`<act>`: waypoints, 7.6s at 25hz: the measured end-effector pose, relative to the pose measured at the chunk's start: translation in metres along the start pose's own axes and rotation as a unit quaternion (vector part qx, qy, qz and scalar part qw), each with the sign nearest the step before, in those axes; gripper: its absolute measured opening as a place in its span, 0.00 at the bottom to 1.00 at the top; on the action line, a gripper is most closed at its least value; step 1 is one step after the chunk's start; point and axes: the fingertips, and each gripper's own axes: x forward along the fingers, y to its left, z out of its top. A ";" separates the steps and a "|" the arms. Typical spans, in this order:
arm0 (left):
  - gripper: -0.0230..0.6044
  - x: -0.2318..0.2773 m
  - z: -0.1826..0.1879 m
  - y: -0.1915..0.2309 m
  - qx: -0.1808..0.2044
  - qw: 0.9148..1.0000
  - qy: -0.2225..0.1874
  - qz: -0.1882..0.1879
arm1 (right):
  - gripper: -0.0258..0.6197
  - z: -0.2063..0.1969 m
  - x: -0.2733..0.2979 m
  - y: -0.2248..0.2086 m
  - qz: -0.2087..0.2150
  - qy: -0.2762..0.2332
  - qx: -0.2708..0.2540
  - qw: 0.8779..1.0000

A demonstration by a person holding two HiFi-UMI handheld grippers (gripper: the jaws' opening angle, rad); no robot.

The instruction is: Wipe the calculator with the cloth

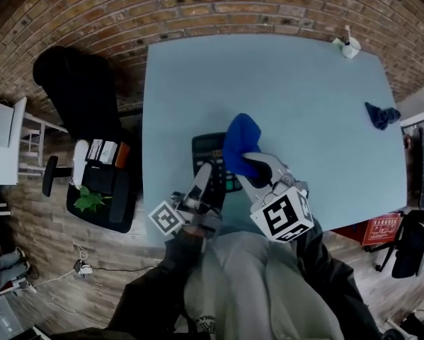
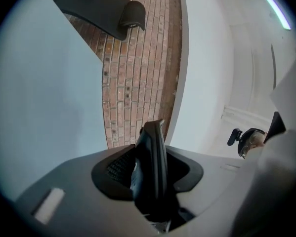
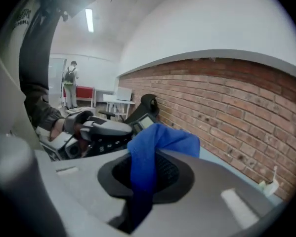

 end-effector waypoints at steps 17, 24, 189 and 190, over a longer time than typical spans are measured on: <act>0.21 0.001 -0.012 -0.027 0.058 0.997 0.055 -0.014 | 0.10 0.035 -0.023 -0.031 -0.048 -0.036 0.059 0.996; 0.20 -0.001 -0.035 -0.017 0.118 0.987 0.106 0.022 | 0.10 0.065 0.005 0.023 0.020 0.007 -0.089 0.996; 0.32 -0.095 -0.017 0.100 0.222 0.894 0.303 0.245 | 0.22 -0.204 -0.041 -0.043 -0.122 0.195 0.145 0.962; 0.32 -0.094 -0.016 0.099 0.221 0.896 0.300 0.241 | 0.22 -0.183 -0.042 -0.051 -0.151 0.199 0.073 0.966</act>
